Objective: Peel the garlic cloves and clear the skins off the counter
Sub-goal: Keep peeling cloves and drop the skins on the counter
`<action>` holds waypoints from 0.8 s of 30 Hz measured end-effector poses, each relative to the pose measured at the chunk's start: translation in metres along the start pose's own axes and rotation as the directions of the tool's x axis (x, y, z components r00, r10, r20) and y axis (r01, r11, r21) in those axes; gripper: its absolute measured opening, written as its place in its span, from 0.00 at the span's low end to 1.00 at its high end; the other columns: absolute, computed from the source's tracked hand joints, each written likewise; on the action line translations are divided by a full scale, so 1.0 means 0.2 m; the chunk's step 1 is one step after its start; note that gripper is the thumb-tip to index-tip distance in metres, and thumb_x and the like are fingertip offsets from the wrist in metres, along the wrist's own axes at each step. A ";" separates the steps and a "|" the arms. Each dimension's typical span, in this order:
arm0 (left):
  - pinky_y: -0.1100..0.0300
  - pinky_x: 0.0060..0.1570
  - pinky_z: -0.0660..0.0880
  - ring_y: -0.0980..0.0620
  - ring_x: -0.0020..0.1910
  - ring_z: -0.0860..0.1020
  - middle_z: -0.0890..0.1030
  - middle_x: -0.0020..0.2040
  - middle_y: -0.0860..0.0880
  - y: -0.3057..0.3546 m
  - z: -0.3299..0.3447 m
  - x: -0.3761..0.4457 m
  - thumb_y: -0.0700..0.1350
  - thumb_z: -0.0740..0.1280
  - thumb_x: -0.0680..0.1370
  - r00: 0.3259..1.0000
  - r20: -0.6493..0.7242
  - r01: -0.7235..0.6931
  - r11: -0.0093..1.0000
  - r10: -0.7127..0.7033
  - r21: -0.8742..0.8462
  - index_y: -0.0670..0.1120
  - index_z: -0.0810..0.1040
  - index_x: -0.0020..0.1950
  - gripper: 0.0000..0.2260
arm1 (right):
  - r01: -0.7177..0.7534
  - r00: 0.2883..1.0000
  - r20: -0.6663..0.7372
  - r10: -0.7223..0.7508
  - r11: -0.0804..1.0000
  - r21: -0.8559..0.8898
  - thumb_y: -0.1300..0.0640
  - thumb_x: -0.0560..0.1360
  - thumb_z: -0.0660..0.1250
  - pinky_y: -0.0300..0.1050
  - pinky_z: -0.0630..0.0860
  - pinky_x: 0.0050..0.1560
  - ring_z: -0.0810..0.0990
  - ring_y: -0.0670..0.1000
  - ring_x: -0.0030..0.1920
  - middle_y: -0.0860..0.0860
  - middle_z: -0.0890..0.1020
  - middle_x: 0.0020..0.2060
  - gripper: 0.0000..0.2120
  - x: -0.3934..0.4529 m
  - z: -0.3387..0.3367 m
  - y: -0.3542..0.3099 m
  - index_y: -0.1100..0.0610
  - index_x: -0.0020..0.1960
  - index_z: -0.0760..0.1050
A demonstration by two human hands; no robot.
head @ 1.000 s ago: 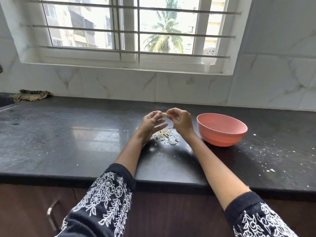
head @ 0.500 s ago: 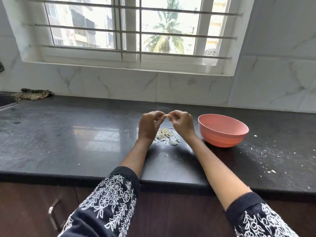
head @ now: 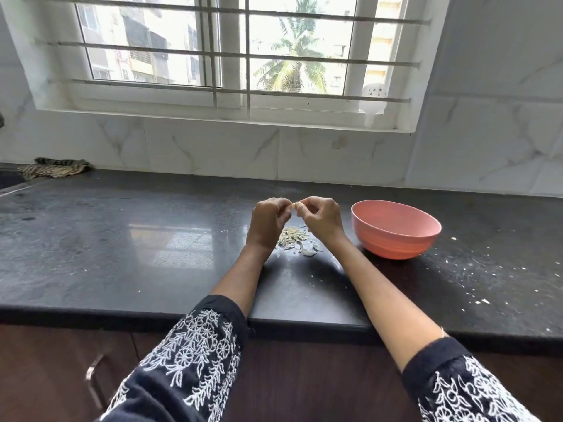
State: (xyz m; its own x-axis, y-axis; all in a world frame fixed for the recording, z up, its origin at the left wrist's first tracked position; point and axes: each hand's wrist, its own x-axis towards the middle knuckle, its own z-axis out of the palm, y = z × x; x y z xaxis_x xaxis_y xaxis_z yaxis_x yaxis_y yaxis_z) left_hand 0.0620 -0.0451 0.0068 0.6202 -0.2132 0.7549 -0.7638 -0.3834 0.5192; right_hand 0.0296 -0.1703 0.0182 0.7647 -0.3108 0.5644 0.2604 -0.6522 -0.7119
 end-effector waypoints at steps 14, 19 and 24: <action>0.56 0.41 0.70 0.44 0.39 0.78 0.81 0.39 0.41 -0.01 0.00 0.00 0.37 0.65 0.76 0.998 -0.007 0.066 0.997 -0.066 0.039 0.37 0.80 0.45 0.05 | -0.061 0.998 -0.027 0.064 0.993 0.098 0.55 0.73 0.68 0.57 0.77 0.35 0.74 0.46 0.28 0.52 0.81 0.29 0.08 0.00 0.00 0.02 0.57 0.38 0.82; 0.55 0.42 0.73 0.44 0.40 0.79 0.83 0.41 0.42 0.00 0.00 0.00 0.40 0.66 0.77 1.000 0.019 0.012 0.999 -0.013 0.052 0.38 0.82 0.48 0.07 | -0.051 0.998 -0.021 0.052 0.996 0.072 0.55 0.72 0.68 0.54 0.77 0.34 0.73 0.42 0.26 0.47 0.80 0.28 0.07 0.00 0.00 0.02 0.55 0.37 0.81; 0.55 0.40 0.71 0.44 0.38 0.79 0.82 0.39 0.42 0.01 -0.01 0.00 0.41 0.65 0.77 0.999 0.038 -0.002 0.997 -0.002 0.082 0.39 0.82 0.46 0.08 | -0.028 0.999 -0.015 0.029 0.999 0.033 0.54 0.72 0.69 0.44 0.73 0.33 0.73 0.40 0.24 0.44 0.78 0.26 0.07 0.00 0.00 0.02 0.54 0.36 0.81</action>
State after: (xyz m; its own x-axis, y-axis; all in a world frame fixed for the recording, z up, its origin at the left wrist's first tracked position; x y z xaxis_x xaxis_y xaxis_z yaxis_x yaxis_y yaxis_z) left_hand 0.0602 -0.0439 0.0073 0.6278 -0.2469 0.7382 -0.7475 -0.4557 0.4833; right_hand 0.0315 -0.1723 0.0160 0.7627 -0.3400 0.5502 0.2580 -0.6200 -0.7409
